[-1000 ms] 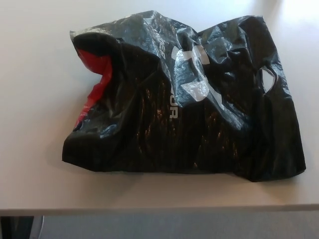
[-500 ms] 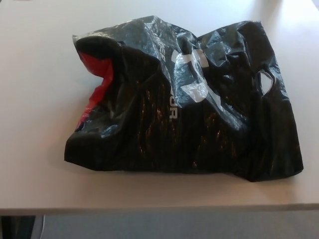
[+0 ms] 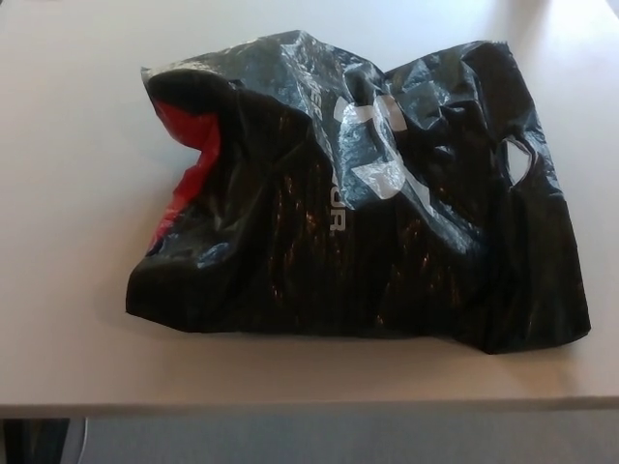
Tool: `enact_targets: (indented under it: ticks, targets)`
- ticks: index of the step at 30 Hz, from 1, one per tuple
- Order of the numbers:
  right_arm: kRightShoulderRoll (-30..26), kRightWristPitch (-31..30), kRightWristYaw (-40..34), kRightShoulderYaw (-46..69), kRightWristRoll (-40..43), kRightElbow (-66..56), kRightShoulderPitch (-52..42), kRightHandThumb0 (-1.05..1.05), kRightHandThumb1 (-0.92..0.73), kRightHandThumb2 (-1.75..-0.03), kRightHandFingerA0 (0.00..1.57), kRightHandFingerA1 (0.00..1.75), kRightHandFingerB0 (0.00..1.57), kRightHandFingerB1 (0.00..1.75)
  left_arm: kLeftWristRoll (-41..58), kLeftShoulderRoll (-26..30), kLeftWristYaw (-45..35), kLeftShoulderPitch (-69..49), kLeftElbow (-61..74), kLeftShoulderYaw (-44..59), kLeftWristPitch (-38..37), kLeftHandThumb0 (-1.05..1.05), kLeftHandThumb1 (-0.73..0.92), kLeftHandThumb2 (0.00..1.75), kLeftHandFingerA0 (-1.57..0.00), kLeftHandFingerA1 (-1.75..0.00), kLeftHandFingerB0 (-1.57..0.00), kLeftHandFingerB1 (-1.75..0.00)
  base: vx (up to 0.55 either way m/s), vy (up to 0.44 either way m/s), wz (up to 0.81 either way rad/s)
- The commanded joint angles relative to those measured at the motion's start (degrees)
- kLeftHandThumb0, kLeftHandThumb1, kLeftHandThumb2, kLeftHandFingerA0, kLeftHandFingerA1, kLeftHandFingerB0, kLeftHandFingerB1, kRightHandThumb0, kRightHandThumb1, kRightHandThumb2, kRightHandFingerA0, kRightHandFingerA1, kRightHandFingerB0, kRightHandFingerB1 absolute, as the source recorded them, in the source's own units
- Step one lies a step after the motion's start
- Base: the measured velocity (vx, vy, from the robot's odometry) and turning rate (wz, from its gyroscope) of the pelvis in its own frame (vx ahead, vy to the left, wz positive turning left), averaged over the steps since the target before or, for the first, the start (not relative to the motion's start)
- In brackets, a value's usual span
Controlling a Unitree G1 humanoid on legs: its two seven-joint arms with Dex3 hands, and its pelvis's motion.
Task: A plastic bag is kept in the middle of the desk and the robot uses both its hands to grab the bag from the left and right and brings its hands close together to compress the bag
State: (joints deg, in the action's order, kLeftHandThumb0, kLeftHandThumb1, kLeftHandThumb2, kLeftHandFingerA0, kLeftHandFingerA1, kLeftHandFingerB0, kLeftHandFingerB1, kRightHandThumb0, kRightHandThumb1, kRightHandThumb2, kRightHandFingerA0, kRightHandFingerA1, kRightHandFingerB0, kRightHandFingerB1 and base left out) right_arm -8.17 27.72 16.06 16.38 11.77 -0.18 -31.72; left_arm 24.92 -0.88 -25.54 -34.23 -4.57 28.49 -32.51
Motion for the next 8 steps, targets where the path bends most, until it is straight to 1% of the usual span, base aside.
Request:
enact_targets:
  ticks: [1, 4, 5, 8]
  targets:
    - [0.88, 3.02, -0.6, 0.69, 0.34, 0.57, 0.34, -0.56, -0.89, -0.66, 0.08, 0.29, 0.12, 0.28, -0.5, 0.65, 0.26, -0.44, 0.9, -0.31, -2.17, -0.36, 0.51, 1.1, -0.02, -0.5, 0.0, -0.47, 0.0, 0.0, 0.0]
    - [0.89, 4.17, -0.56, 0.9, -0.06, 1.41, 0.73, -0.56, -0.89, -0.66, 0.08, 0.3, 0.12, 0.29, 0.54, 1.1, -0.12, -0.33, 1.35, -0.68, -0.98, -0.36, 0.51, 1.1, -0.03, -0.5, 0.0, -0.47, 0.0, 0.0, 0.0]
    - [0.96, 4.43, -0.67, 0.93, -0.23, 1.51, 0.79, -0.56, -0.89, -0.66, 0.08, 0.31, 0.13, 0.3, 0.26, 1.32, -0.23, -0.3, 1.17, -0.7, -1.34, -0.87, 0.73, 1.07, -0.04, -0.43, -0.1, -0.42, 0.0, 0.0, 0.0]
    - [0.99, 4.51, -0.55, 0.92, -0.08, 1.53, 0.81, -0.57, -0.89, -0.66, 0.08, 0.3, 0.12, 0.29, -0.23, 1.79, -0.27, -0.16, 0.63, -0.68, -1.7, -0.84, 0.71, 1.07, -0.07, -0.45, -0.11, -0.43, 0.0, 0.0, 0.0]
